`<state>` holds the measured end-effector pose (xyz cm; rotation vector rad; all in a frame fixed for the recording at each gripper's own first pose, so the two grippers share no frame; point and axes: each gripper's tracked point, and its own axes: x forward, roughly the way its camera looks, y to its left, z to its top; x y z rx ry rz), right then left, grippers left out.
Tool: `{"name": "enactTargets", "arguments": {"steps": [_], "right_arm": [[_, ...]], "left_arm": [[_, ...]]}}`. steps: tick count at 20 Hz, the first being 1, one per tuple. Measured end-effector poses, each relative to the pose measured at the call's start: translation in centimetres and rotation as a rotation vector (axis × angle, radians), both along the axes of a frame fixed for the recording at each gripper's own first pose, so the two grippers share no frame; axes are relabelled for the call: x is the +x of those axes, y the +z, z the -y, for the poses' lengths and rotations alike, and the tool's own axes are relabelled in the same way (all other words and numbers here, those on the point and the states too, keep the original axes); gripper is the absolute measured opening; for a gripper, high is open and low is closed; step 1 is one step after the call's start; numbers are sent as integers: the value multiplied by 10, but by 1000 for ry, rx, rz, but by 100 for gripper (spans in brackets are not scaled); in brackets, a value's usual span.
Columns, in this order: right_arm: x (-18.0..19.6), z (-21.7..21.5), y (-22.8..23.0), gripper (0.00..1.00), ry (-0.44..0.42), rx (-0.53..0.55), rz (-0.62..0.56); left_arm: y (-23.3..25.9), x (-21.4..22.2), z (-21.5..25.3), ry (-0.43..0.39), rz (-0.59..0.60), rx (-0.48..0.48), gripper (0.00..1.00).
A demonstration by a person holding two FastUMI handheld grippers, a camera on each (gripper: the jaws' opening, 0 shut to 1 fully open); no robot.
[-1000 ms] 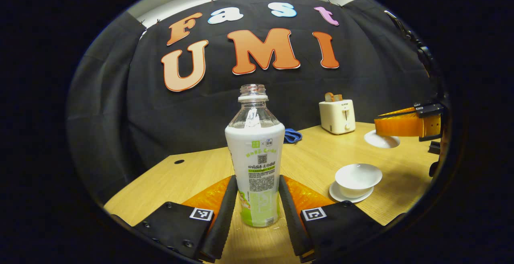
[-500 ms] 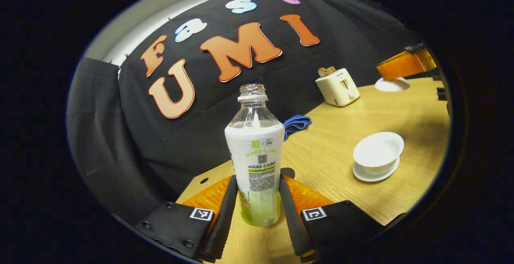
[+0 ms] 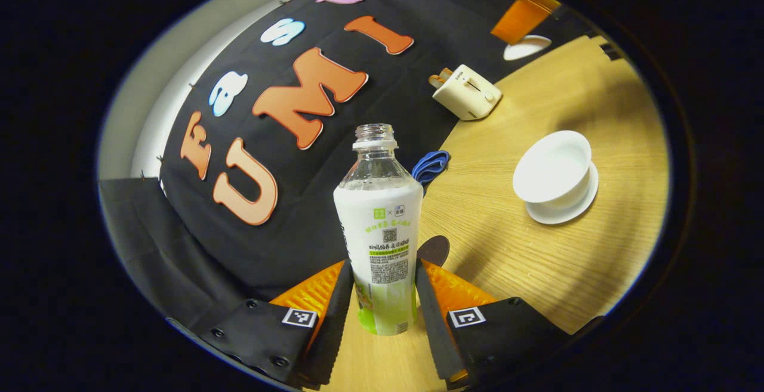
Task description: Open the teacup lid with one hand, grasp the water bottle and pour water into the teacup with the other hand; after pouring, place the water bottle on the coaster and then close the teacup lid.
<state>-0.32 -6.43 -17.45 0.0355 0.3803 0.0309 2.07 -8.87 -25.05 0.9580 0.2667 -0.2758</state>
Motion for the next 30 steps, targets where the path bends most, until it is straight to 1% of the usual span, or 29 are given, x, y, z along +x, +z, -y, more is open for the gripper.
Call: {"name": "enactTargets", "arguments": {"steps": [4, 5, 6, 7, 8, 10, 13, 14, 15, 16, 17, 18, 19, 20, 24, 26, 27, 28, 29, 30], "right_arm": [[-1, 4, 0, 21, -9, -11, 1], [-1, 5, 1, 21, -9, -10, 4], [-1, 6, 2, 21, -12, -10, 7], [-1, 8, 3, 21, -14, -11, 9], [-1, 9, 4, 21, -16, -12, 11], [-2, 11, 6, 21, -20, -14, 16], [-3, 13, 6, 21, -25, -19, 18], [-3, 14, 6, 21, -24, -21, 17], [-4, 13, 6, 21, -21, -24, 17], [-4, 13, 6, 21, -21, -25, 19], [-4, 13, 7, 21, -19, -25, 21], [-4, 14, 7, 21, -19, -26, 22], [-4, 15, 7, 21, -21, -26, 22], [-4, 15, 7, 21, -22, -26, 22], [-4, 17, 7, 21, -28, -26, 21], [-6, 20, 8, 21, -32, -25, 22], [-6, 21, 7, 21, -34, -24, 23], [-6, 22, 8, 21, -36, -23, 23], [-7, 22, 7, 21, -35, -22, 23], [-7, 23, 7, 21, -38, -22, 22]], "left_arm": [[-2, -3, 8, -53, 17, 108, 65], [-3, -4, 11, -64, 16, 130, 63], [-6, -7, 12, -74, 13, 153, 63], [-7, -7, 12, -87, 14, 180, 65], [-9, -10, 13, -101, 17, 211, 63], [-8, -12, 12, -124, 30, 264, 64], [-8, -13, 12, -135, 47, 317, 64], [-8, -9, 16, -153, 54, 339, 64], [-6, -13, 17, -166, 56, 361, 60], [-5, -10, 20, -177, 61, 375, 63], [-7, -9, 21, -183, 58, 386, 60], [-9, -9, 22, -190, 56, 397, 60], [-10, -9, 23, -197, 56, 412, 63], [-8, -8, 23, -205, 58, 433, 60], [-1, -4, 26, -233, 67, 504, 60], [3, -4, 22, -244, 74, 541, 64], [4, -3, 22, -251, 78, 558, 60], [5, -3, 22, -257, 82, 574, 60], [5, -2, 21, -263, 84, 588, 67], [7, -2, 21, -269, 86, 603, 60]]}}
